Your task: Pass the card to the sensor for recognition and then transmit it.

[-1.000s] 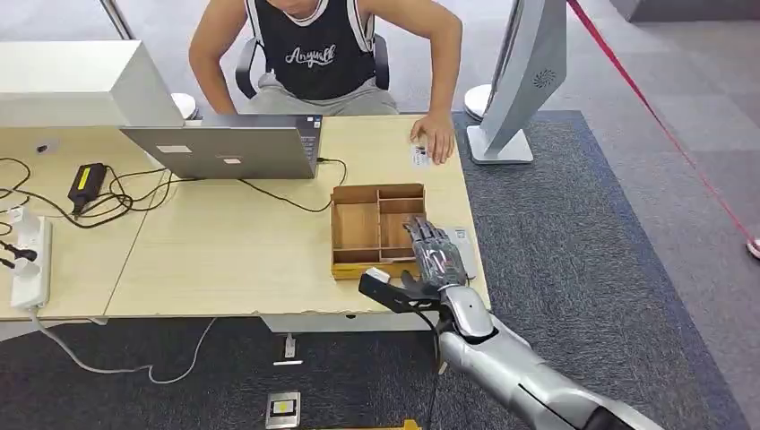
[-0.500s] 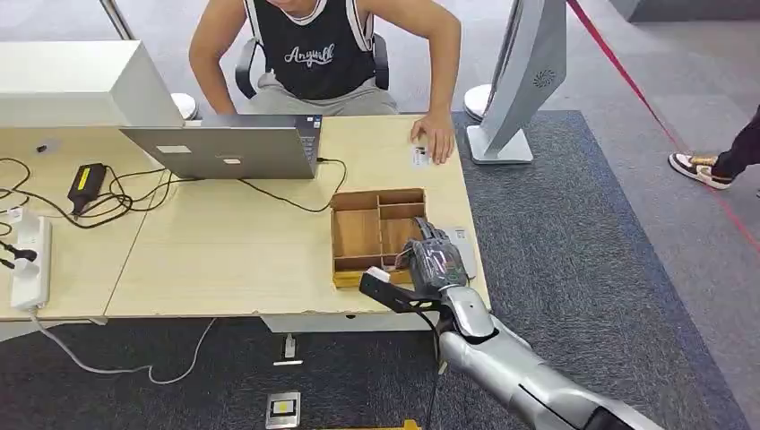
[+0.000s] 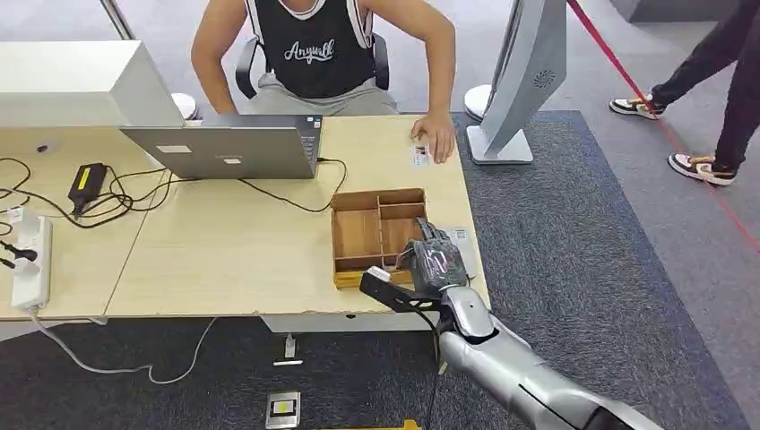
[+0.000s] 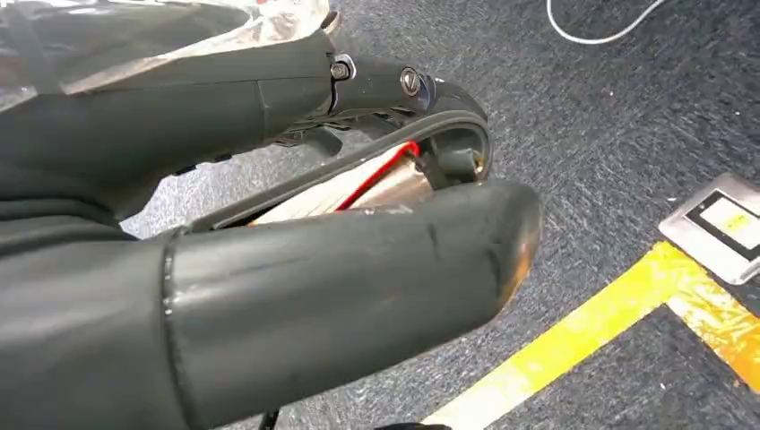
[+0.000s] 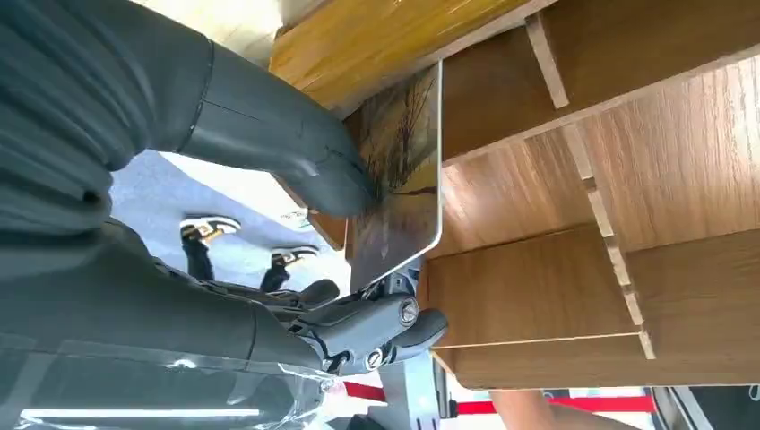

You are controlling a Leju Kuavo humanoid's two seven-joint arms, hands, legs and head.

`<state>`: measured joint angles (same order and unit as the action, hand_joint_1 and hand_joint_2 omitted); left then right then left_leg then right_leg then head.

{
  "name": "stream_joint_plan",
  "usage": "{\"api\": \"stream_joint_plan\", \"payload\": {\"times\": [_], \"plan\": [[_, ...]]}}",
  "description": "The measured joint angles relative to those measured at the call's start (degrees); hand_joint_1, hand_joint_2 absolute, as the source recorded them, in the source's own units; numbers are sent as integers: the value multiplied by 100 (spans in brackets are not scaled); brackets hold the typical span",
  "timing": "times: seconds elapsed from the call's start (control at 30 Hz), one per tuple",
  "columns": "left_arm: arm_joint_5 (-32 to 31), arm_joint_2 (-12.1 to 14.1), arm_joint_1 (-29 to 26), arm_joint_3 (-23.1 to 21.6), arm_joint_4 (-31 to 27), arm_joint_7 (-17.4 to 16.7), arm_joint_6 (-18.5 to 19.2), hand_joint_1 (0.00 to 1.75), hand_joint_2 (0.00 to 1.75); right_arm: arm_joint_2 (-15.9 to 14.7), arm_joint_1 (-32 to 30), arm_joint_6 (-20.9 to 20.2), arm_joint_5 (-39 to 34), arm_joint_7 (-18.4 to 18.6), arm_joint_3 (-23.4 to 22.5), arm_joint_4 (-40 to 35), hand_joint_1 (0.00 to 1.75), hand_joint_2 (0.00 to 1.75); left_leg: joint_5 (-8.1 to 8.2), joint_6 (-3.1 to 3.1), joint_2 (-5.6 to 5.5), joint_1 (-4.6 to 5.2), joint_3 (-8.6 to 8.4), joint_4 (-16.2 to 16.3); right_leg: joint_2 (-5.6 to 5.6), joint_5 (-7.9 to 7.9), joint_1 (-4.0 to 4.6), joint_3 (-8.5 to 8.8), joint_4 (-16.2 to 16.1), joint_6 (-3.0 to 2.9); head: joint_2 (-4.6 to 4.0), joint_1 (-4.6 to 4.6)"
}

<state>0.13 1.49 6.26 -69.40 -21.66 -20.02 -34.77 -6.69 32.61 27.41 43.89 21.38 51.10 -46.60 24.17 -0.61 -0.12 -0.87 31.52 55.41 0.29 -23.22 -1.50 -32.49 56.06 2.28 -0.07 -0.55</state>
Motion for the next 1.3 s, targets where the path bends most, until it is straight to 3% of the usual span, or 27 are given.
{"api": "stream_joint_plan", "payload": {"times": [0.27, 0.57, 1.13, 1.3], "plan": [[-48, 0, 50, -26, -2, 0, 46, 0, 0, 0, 17, 197, 103, -2, -41, -76, 175, 175, 0, 0, 0, 0, 1, 0, 0, 0, 0, 0, 1, 0, 0, 0], [-83, 0, 77, -35, -2, 70, 83, 0, 0, -57, 373, 276, 429, 260, -155, -643, 175, 175, -1, 0, 0, 0, 1, 0, 0, 1, 0, 1, 1, -1, 0, -2], [-68, 0, 80, -35, 0, 144, 83, 0, 0, -166, 717, 243, 549, 354, -293, -1277, 175, 175, -1, 0, 0, 0, 1, 0, 0, 1, 0, 0, 1, -1, 0, 0], [-96, 0, 86, -35, 0, 160, 125, 0, 0, -146, 853, 2, 529, 293, -286, -1257, 175, 175, -1, 0, 0, 0, 2, 0, 0, 2, 0, 0, 2, -1, -2, 0]]}}
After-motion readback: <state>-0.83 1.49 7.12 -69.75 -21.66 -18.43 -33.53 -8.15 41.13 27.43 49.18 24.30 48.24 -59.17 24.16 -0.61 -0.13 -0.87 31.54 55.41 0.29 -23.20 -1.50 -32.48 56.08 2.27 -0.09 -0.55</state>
